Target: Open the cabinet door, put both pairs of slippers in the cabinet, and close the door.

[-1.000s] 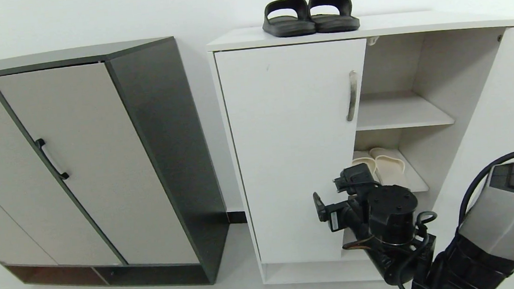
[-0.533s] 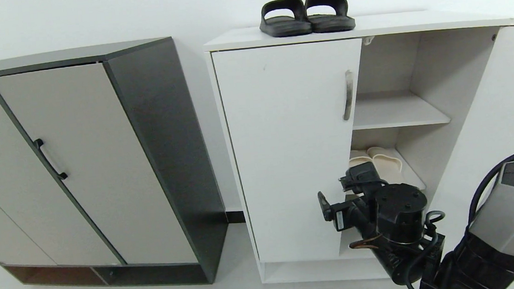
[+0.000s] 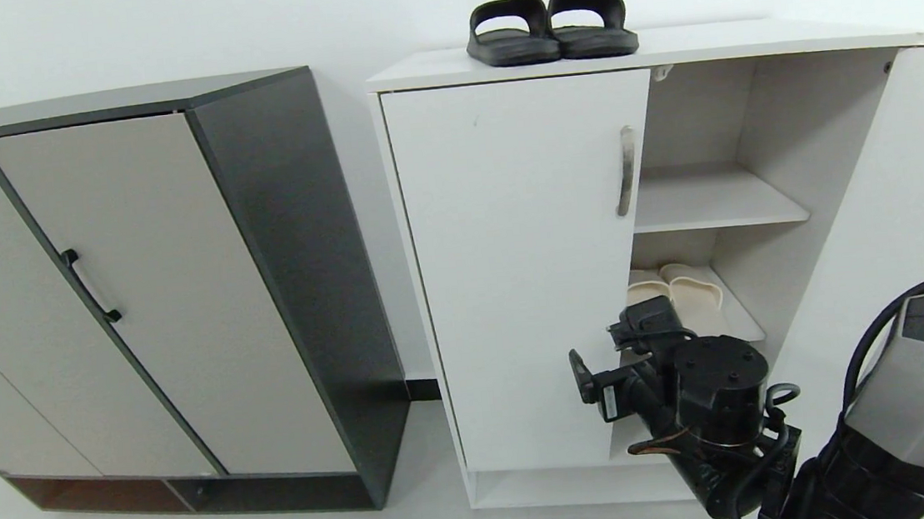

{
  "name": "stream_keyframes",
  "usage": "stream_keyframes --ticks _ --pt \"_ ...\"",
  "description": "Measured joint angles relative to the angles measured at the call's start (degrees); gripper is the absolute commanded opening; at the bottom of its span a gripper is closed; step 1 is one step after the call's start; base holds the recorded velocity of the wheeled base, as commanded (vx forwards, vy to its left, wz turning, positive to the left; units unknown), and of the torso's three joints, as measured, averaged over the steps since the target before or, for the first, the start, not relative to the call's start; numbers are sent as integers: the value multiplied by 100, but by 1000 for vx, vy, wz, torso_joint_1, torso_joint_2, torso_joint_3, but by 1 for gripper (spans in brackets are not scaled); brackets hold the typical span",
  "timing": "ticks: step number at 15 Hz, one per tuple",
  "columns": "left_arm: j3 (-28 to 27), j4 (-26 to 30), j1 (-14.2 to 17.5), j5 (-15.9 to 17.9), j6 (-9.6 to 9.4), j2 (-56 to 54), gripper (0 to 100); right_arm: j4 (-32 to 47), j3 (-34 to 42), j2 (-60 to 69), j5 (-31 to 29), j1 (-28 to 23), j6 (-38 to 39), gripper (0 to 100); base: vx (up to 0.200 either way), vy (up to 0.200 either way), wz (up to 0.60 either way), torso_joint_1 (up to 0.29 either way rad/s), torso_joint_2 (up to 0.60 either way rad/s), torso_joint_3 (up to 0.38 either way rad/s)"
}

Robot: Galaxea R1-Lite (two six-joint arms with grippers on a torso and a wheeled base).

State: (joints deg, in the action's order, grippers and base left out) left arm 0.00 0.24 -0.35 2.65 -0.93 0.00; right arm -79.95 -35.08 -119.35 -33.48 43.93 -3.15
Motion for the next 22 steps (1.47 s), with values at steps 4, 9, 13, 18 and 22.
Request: stream_keyframes --ticks 4,9,13,18,22 --pt "0 2 2 0 2 5 0 -22 0 7 0 9 -2 100 0 0 0 7 -157 -239" --pt "-2 0 -2 0 0 7 0 -6 11 9 1 18 -9 100 0 0 0 66 -494 -358" --pt "0 0 0 0 2 10 0 0 13 7 1 20 -9 100 0 0 0 128 -466 -341" --pt "0 0 0 0 4 10 0 0 48 2 0 18 -7 100 0 0 0 169 -478 -319" --pt "0 0 0 0 6 10 0 -2 55 0 6 18 -7 100 0 0 0 188 -497 -306"
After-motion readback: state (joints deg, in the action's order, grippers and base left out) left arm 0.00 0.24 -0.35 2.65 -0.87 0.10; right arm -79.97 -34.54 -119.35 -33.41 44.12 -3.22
